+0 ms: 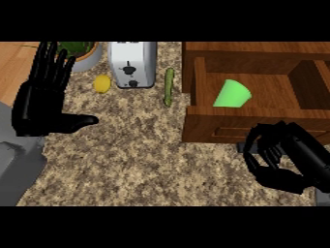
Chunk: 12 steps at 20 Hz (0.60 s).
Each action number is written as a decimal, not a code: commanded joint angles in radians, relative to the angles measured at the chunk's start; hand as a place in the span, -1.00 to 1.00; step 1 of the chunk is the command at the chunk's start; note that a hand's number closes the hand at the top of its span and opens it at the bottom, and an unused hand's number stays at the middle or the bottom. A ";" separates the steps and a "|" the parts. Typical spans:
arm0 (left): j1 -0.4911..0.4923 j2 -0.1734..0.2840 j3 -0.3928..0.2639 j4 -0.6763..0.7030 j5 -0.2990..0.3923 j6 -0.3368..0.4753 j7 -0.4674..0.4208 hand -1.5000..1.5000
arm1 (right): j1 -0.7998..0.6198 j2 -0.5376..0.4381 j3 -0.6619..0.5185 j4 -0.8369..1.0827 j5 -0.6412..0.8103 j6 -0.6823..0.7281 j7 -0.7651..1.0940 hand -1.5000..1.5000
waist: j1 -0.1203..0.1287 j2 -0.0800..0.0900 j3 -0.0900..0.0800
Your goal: Pick up the cup, place it into the drawer and close the drawer
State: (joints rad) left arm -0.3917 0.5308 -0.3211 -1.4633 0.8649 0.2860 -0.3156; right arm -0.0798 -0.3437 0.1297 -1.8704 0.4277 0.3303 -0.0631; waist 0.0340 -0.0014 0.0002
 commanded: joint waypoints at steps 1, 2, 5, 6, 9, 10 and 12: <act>0.105 0.055 0.055 -0.051 0.014 -0.072 -0.016 -1.00 | -0.037 -0.007 0.072 0.148 0.186 -0.077 -0.089 1.00 | -0.006 0.002 0.000; 0.129 0.038 0.058 -0.036 -0.004 -0.081 -0.037 -1.00 | -0.050 0.002 0.081 0.141 0.201 -0.078 -0.062 1.00 | -0.017 0.002 0.000; 0.175 0.083 0.114 -0.088 0.013 -0.111 0.003 -1.00 | -0.142 0.070 0.098 0.333 0.261 -0.156 -0.109 1.00 | -0.014 0.003 0.000; 0.203 0.053 0.101 -0.084 -0.018 -0.121 -0.032 -1.00 | -0.131 0.064 0.089 0.392 0.271 -0.178 -0.164 -1.00 | -0.018 0.003 0.000; 0.220 0.092 0.188 0.038 0.019 -0.293 -0.071 -1.00 | -0.165 0.084 0.108 0.452 0.322 -0.186 -0.124 -1.00 | -0.023 0.004 -0.001; 0.200 0.087 0.197 0.021 0.019 -0.264 -0.038 -1.00 | -0.154 0.072 0.108 0.525 0.345 -0.223 -0.197 -1.00 | -0.024 0.004 0.000; 0.236 0.040 0.181 -0.041 -0.033 -0.205 -0.036 -1.00 | -0.207 0.097 0.108 0.583 0.381 -0.227 -0.174 -1.00 | -0.025 0.003 0.000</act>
State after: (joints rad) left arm -0.1781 0.5933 -0.1697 -1.4982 0.8615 0.0904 -0.3551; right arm -0.2356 -0.2716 0.2274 -1.4187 0.7394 0.1460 -0.2072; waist 0.0145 0.0014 0.0001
